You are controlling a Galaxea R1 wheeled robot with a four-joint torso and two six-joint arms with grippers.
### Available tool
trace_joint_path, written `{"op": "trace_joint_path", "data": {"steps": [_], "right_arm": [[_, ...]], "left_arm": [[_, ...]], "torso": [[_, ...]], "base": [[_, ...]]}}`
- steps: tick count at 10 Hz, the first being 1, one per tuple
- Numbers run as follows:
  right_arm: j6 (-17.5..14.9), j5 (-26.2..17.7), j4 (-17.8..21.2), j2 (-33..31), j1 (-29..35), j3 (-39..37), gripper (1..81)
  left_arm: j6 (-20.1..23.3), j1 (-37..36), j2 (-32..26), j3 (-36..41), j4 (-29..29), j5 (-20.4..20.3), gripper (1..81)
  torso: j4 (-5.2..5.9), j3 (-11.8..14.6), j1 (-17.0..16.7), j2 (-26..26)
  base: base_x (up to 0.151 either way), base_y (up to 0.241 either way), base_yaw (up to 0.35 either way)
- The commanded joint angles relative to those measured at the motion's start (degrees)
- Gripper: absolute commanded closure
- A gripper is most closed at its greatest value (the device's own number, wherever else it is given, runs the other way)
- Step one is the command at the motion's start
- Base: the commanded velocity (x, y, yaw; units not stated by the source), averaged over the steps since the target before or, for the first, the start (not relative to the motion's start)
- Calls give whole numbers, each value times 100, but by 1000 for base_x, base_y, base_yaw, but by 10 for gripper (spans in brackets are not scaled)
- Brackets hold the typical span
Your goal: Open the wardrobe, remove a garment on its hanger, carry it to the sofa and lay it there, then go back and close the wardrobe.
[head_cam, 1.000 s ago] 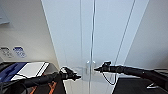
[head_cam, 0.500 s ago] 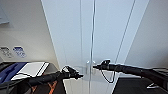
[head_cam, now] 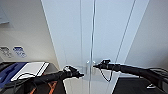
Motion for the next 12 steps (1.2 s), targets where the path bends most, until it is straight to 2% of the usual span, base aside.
{"op": "trace_joint_path", "data": {"steps": [1,6,12], "right_arm": [[-6,-8,-3,158,945,-152,10],[12,-16,50,378,945,-20,10],[21,2,76,440,937,279,10]], "left_arm": [[33,-904,176,-153,40,56,10],[41,-896,581,-567,58,65,10],[94,-808,1231,-1499,58,-5,10]], "torso": [[0,0,0,0],[0,-2,0,2],[0,-2,2,4]], "base": [[0,0,0],[0,0,0],[0,0,0]]}}
